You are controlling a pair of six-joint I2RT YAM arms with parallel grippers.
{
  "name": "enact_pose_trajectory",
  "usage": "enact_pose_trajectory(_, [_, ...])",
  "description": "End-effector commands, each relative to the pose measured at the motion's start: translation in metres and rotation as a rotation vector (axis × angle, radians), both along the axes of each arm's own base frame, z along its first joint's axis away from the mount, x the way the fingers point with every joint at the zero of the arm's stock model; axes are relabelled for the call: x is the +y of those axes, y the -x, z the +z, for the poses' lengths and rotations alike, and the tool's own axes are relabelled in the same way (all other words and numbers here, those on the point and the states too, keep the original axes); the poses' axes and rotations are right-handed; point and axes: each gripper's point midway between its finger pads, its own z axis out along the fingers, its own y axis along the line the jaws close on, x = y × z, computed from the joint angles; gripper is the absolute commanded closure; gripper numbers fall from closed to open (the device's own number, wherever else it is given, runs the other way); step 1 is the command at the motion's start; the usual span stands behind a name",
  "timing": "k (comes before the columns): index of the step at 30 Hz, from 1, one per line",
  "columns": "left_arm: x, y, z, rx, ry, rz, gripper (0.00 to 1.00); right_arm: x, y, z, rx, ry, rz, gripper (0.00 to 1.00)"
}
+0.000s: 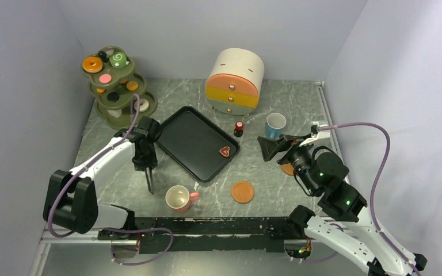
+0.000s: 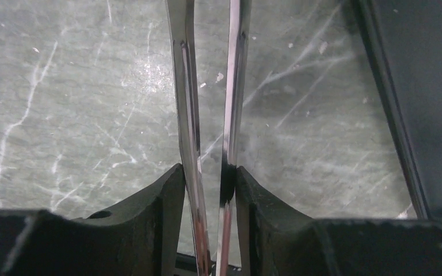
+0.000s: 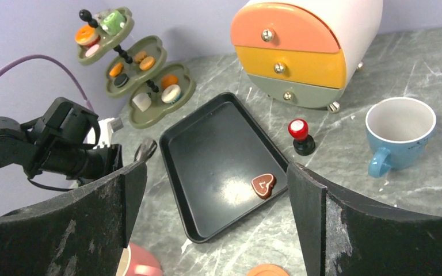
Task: Serve the afternoon tea
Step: Adjust the clamp at the center of the board.
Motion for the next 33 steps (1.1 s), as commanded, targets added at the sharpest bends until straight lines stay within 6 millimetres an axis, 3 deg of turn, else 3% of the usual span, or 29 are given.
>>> enact_pose_trajectory(1, [-0.002,-0.006,-0.017,-0.022,0.008,0.091,0.60,0.000,-0.001,0.001,-0.007,-0.018,-0.005,0.04])
enact_pose_trajectory(13, [0.014,0.002,-0.050,0.002,-0.077,0.207,0.56,-0.011,-0.001,-0.001,-0.002,-0.001,-0.046,0.04])
enact_pose_trajectory(16, [0.012,-0.003,-0.049,-0.007,-0.073,0.198,0.48,-0.009,0.000,-0.003,-0.001,-0.004,-0.036,0.04])
enact_pose_trajectory(19, [0.010,-0.007,-0.042,-0.038,-0.056,0.188,0.28,-0.007,-0.001,-0.002,-0.003,0.002,-0.031,0.04])
enact_pose_trajectory(21, [0.012,-0.009,-0.035,-0.066,-0.054,0.185,0.21,-0.007,-0.002,0.000,-0.004,0.010,-0.033,0.04])
enact_pose_trajectory(33, [0.006,-0.012,-0.024,-0.174,0.051,0.191,0.24,-0.009,0.000,0.007,-0.013,0.003,-0.034,0.04])
